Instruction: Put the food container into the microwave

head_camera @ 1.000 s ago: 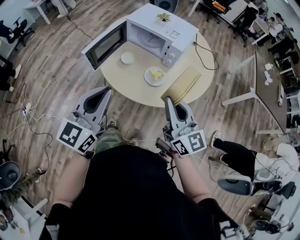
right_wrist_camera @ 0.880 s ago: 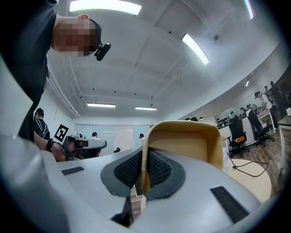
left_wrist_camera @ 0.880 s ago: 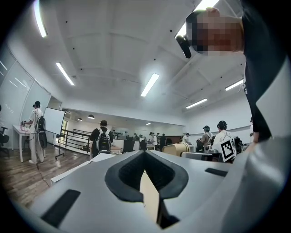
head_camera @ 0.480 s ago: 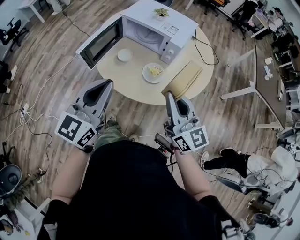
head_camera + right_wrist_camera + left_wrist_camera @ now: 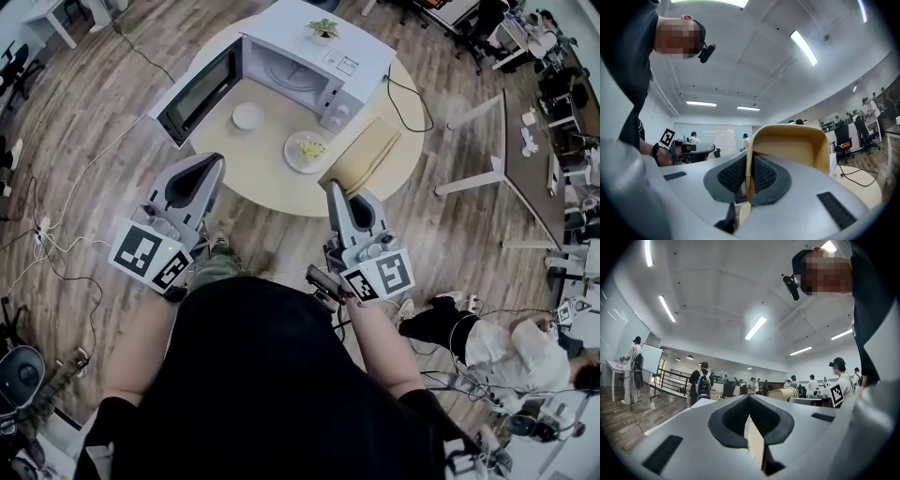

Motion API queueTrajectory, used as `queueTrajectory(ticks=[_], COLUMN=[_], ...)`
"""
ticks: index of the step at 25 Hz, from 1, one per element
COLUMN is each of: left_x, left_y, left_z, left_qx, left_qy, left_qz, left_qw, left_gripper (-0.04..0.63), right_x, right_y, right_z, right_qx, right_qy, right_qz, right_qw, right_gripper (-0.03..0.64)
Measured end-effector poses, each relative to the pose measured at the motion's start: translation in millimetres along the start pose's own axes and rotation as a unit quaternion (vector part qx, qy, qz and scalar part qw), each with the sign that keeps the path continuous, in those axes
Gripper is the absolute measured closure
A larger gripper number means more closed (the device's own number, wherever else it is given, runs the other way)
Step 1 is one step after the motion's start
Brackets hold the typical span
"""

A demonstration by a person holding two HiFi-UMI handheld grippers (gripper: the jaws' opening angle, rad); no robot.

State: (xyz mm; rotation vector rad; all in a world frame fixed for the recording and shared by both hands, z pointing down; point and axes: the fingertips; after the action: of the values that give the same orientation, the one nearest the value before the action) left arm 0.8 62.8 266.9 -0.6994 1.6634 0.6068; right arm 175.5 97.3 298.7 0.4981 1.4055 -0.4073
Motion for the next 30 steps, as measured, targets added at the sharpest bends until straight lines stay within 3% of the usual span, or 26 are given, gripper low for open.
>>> queueTrajectory(ticks=[25,30], left_x=[13.9,15.4], left_y=[-52.3,-59.3], left_z=[-130.4,-148.3], left_qx=[-0.089,-0.110], left_qy=[0.040,0.032], left_qz=[0.000,0.001], left_qw=[0.9952,0.9935], left_gripper=[0.575,0.575], right_x=[-7.3,-10.6], right_y=[-107.0,-126.1], right_z=[-10.1,-13.4], right_qx=[-0.088,-0.102], right_qy=[0.040,0.051], right_qz=[-0.038,-0.045], right_qw=[0.995,0.992], right_gripper=[0.592,0.592])
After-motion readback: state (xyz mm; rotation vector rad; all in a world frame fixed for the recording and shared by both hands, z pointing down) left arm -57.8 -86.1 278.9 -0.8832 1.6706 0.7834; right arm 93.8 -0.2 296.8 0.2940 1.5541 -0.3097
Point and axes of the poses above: the fingertips, and each gripper's own axes: y backward along the fingers, z to its right, x out of its top, and after that the axes turned 4 degrees about y, right-handed
